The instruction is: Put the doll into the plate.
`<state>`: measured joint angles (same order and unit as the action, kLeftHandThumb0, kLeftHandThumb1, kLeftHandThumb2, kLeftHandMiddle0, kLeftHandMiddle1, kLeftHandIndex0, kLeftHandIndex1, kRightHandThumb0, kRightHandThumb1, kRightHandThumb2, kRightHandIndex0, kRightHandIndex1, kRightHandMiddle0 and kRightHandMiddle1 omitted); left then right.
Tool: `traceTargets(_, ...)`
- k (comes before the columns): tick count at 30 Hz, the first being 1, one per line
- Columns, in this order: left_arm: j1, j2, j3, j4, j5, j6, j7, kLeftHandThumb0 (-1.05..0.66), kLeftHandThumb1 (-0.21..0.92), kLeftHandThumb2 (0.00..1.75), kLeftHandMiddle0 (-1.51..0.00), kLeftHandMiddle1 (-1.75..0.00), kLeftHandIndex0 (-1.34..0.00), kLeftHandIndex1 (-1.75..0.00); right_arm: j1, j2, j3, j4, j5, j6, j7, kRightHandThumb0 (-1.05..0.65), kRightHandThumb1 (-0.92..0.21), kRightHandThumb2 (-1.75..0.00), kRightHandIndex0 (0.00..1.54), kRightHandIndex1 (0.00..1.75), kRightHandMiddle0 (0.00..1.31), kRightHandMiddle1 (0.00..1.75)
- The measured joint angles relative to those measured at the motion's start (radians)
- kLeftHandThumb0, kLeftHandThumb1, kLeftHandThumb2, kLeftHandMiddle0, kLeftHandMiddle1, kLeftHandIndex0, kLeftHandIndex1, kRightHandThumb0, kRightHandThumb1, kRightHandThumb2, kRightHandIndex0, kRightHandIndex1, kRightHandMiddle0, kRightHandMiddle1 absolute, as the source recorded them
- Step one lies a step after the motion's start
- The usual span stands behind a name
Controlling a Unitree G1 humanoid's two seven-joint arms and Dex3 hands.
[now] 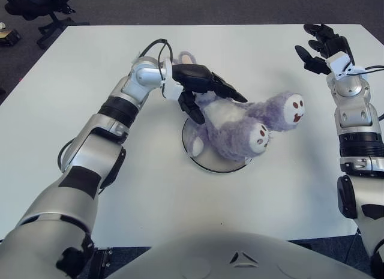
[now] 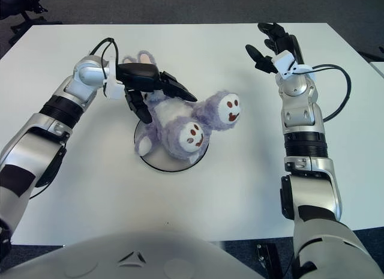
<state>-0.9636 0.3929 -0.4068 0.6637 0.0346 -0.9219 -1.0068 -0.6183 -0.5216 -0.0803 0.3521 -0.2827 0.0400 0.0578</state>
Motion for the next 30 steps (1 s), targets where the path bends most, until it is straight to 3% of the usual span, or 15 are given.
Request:
traceTargets(7,-0.01,0.032,0.046,-0.065,-0.098,0.176,-0.105,-1.03,0.92,0.49,-0.42,0.0,-0.27,0.0,0.0,0.0,0.0,0.001,0.001,0.0,0.007,-0.66,-0.92,-0.55,0.46,0.0,0.32,0.26)
traceTargets(12,-0.022,0.064,0.114,-0.102,-0.15,0.204,-0.11,-1.04,0.92,0.48,-0.41,0.0,-0.27,0.0,0.0,0.0,-0.001,0.005,0.001,0.001,0.007,-0.66,-0.92,-0.55,0.46,0.0,0.31,0.26)
traceTargets(20,-0.025,0.066,0.18,-0.099,-0.22,0.248,-0.142,-1.04,0.92,0.38,-0.36,0.0,-0.29,-0.01,0.0,0.0,0.001,0.008,0.001,0.001,0.007,-0.66,-0.92,-0.55,0.46,0.0,0.32,0.27)
traceTargets(30,-0.032,0.093,0.234,-0.091,-0.217,0.242,-0.14,-1.03,0.92,0.33,-0.34,0.0,-0.32,-0.02,0.0,0.0,0.002,0.024,0.0,-0.002,0.006,-0.67,-0.92,-0.56,0.48,0.01,0.31,0.29)
